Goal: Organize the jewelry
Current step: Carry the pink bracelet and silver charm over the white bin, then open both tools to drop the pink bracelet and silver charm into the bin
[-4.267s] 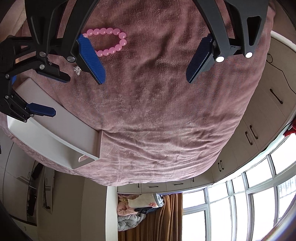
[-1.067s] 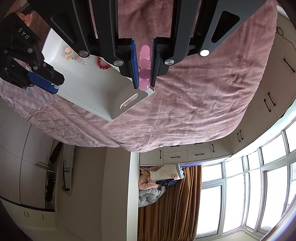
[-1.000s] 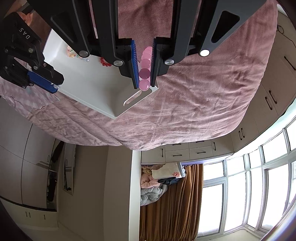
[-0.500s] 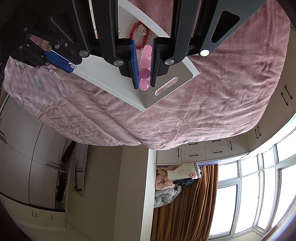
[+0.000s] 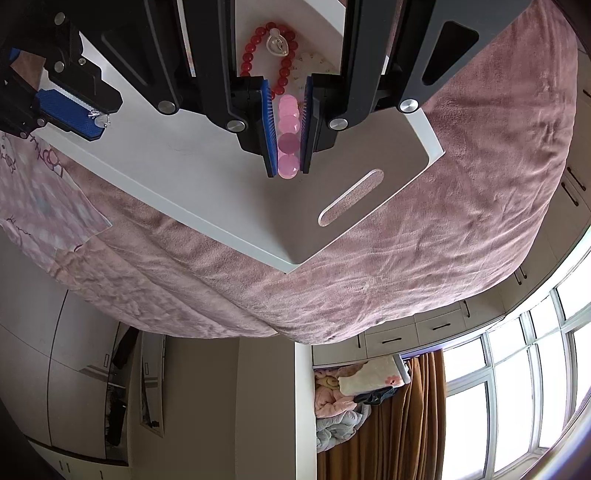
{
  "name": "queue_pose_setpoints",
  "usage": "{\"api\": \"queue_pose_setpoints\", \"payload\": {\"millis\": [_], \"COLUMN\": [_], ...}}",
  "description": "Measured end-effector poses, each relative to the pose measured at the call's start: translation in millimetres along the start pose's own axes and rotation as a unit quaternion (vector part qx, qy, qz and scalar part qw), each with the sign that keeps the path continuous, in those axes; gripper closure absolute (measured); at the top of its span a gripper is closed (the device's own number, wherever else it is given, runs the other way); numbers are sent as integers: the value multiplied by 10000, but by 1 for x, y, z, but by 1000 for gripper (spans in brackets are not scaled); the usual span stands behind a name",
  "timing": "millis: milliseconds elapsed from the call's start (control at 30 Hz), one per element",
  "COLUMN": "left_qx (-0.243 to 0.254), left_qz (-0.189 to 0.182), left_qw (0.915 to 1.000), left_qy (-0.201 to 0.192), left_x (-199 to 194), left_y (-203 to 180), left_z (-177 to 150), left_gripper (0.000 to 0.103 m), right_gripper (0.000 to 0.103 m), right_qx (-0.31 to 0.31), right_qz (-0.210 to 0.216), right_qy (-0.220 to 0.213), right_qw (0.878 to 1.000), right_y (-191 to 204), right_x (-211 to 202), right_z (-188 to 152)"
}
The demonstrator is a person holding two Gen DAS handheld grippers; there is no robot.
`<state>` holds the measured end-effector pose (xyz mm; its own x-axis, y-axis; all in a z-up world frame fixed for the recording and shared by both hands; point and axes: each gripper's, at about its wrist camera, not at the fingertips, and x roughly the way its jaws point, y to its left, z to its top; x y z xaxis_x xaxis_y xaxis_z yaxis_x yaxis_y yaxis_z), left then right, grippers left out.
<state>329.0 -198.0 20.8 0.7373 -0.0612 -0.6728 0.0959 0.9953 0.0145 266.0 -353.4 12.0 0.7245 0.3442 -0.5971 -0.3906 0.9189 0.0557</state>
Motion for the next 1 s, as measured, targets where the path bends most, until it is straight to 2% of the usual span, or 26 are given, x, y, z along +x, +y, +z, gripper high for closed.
{"api": "queue_pose_setpoints", "payload": {"millis": [33, 133, 267, 300, 333, 433, 467, 533, 633, 700, 800, 1000], "left_qx": [-3, -57, -176, -191, -196, -210, -216, -248, -378, -447, -528, -459], "left_qz": [14, 59, 51, 53, 77, 133, 151, 183, 185, 200, 207, 247], "left_qw": [10000, 10000, 9996, 9995, 9993, 9987, 9984, 9977, 9961, 9950, 9933, 9920], "left_qy": [-19, -50, -211, -263, -302, -442, -492, -601, -780, -870, -1004, -1149], "left_x": [2, 6, 2, 0, -3, -13, -17, -26, -43, -56, -74, -109], "left_y": [1, 5, 10, 9, 10, 12, 13, 16, 23, 28, 33, 37], "left_z": [0, 1, 2, 2, 2, 3, 3, 4, 5, 5, 2, -9], "left_gripper": [85, 73, 66, 60, 52, 47, 46, 39, 33, 30, 24, 18], "right_gripper": [83, 82, 80, 73, 61, 38, 36, 35, 35, 34, 28, 27], "right_qx": [-32, -147, -354, -403, -444, -489, -490, -485, -530, -569, -637, -701], "right_qz": [14, 38, -27, -70, -116, -229, -247, -247, -251, -251, -278, -269], "right_qy": [34, 62, 103, 85, 30, -232, -299, -356, -420, -517, -730, -901], "right_qw": [10000, 9999, 9993, 9991, 9989, 9983, 9980, 9979, 9974, 9967, 9949, 9931], "right_y": [2, 8, 15, 17, 18, 20, 20, 20, 20, 23, 27, 34], "right_x": [2, 7, 9, 9, 7, -1, -3, -4, -6, -9, -16, -28], "right_z": [-1, -1, -2, -3, -3, -1, 0, 1, 2, 3, 5, 8]}}
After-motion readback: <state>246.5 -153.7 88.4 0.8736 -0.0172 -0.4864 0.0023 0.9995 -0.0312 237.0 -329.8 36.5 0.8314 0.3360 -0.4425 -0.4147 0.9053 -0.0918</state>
